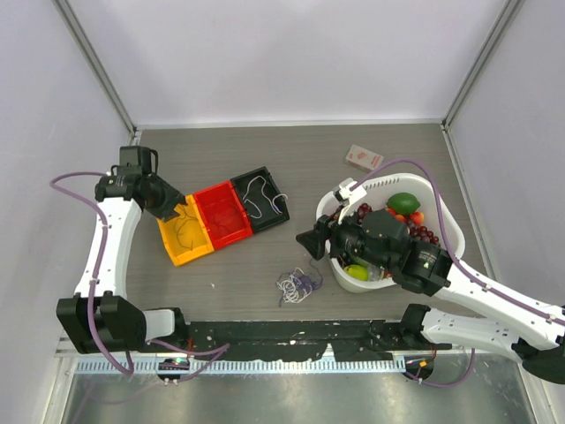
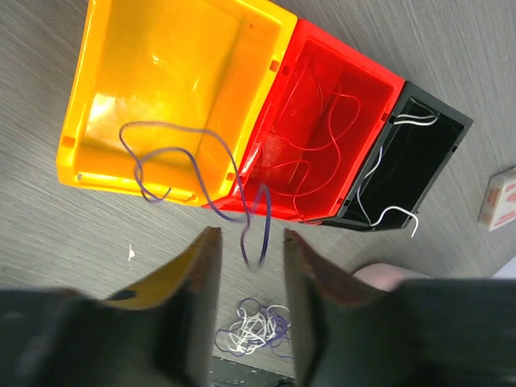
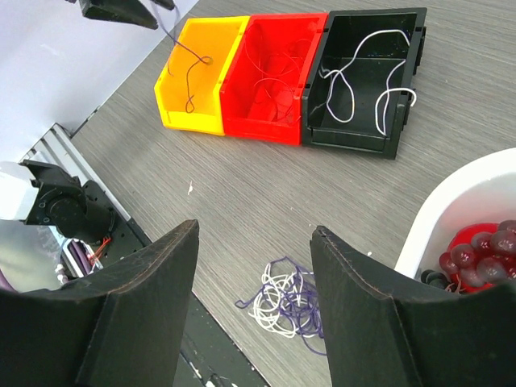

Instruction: Untangle the cables

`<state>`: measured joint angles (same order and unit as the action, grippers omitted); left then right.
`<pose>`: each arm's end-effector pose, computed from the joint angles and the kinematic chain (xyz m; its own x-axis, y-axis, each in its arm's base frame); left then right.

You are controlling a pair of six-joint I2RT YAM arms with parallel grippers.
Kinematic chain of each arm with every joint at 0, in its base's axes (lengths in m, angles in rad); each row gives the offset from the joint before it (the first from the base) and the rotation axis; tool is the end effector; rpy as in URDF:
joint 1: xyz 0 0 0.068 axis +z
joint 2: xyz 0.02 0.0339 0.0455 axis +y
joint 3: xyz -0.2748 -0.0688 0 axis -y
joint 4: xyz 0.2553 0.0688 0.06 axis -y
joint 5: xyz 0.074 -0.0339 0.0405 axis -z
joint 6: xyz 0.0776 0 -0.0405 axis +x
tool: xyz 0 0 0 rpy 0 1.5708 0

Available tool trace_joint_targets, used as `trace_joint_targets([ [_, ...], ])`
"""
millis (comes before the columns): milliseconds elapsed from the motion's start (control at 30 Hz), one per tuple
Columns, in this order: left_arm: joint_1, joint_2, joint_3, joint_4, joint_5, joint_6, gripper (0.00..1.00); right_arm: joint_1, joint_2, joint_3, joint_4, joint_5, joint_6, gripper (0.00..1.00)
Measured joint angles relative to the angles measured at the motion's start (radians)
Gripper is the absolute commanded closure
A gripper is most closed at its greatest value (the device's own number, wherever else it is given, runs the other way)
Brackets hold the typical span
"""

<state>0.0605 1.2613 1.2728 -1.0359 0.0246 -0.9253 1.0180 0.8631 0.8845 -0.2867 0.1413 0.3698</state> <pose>0.2693 0.0144 0.3087 -0.4750 -0.8288 -0.2958 -0.7099 0.5595 -0.4277 0.1358 0.1993 0.3482 -0.4071 0.0216 -0.9131 -0.6693 0.6732 0.3144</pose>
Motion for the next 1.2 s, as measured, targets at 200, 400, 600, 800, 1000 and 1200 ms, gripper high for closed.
trace_joint_targets([
  [200, 0.002, -0.006, -0.031, 0.022, 0.014, 0.033, 0.36, 0.000, -0.006, -0.011, -0.015, 0.007, 0.000, 0.37],
  [400, -0.026, -0.101, -0.160, 0.063, 0.091, 0.031, 0.49, 0.000, 0.003, -0.014, -0.015, 0.006, 0.000, 0.37],
  [600, -0.379, -0.132, -0.320, 0.217, 0.174, -0.066, 0.46, 0.000, 0.054, -0.013, -0.013, -0.005, 0.000, 0.37],
  [800, -0.718, 0.001, -0.360, 0.372, 0.196, -0.141, 0.60, 0.000, 0.081, -0.013, -0.013, -0.016, 0.000, 0.37],
  [1000, -0.892, 0.197, -0.320, 0.419, 0.196, -0.136, 0.61, 0.000, 0.062, -0.013, -0.019, -0.013, 0.008, 0.37],
  [1200, -0.977, 0.254, -0.256, 0.376, 0.147, -0.109, 0.58, 0.000, 0.004, -0.013, -0.029, 0.002, 0.026, 0.37],
])
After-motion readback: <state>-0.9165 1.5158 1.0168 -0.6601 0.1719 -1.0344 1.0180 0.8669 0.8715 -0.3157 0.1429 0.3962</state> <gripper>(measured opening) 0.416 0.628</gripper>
